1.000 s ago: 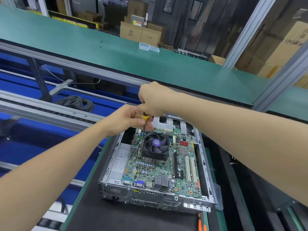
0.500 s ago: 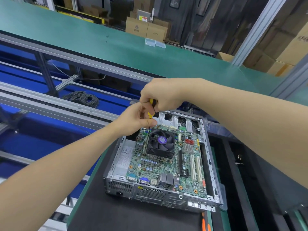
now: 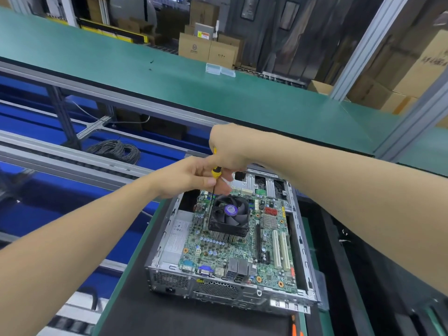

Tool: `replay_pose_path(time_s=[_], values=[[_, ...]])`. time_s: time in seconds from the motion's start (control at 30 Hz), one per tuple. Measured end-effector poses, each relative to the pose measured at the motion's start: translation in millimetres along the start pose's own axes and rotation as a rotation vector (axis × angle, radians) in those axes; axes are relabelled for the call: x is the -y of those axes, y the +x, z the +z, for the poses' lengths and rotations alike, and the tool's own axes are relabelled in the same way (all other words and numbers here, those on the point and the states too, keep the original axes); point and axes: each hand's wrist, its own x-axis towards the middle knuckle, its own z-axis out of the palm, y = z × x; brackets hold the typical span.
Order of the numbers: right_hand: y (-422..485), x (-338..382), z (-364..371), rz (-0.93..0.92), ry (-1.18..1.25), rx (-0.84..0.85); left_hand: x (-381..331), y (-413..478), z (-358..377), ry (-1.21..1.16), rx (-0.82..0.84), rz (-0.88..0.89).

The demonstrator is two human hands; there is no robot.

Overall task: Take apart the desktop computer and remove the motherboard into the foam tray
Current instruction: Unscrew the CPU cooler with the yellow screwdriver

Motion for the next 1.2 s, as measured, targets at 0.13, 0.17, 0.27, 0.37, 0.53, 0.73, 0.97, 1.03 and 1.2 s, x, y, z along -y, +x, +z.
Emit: replay_pose_path(time_s=[0.13, 0.17, 0.27, 0.37, 0.53, 0.73, 0.97, 1.03, 1.2], values=[[-1.3, -6.8, -4.2, -0.156, -0.012, -0.003, 8.8, 3.7, 8.9, 0.059, -0.185, 0.005], [-2.2, -8.6, -6.6, -0.203, -0.005, 0.002, 11.6, 4.0, 10.2, 0.041, -0.233, 0.001], [-4.1, -14.1, -10.9, -0.309, -0.033, 0.060, 13.8, 5.5, 14.6, 0.041, -0.371, -0.012], [-5.5, -19.9, -9.9, -0.407, -0.089, 0.061, 13.3, 7.2, 20.6, 0.159, -0.448, -0.007], [-12.0, -22.6, -7.8, -0.500, -0.134, -0.023, 11.6, 4.0, 24.2, 0.228, -0.440, -0.034], [-13.7, -13.8, -0.4, -0.064, 0.018, -0.108, 7.2, 3.2, 23.0, 0.176, -0.311, 0.048], [-1.1, -0.4, -5.2, 0.033, -0.058, 0.078, 1.0, 5.8, -8.4, -0.092, 0.110, -0.035], [3.2, 1.7, -6.0, -0.008, -0.129, 0.081, 3.7, 8.5, -8.0, -0.082, 0.074, -0.038], [4.2, -8.4, -7.7, -0.199, -0.176, 0.051, 12.5, 11.3, 3.7, -0.023, -0.164, -0.005]])
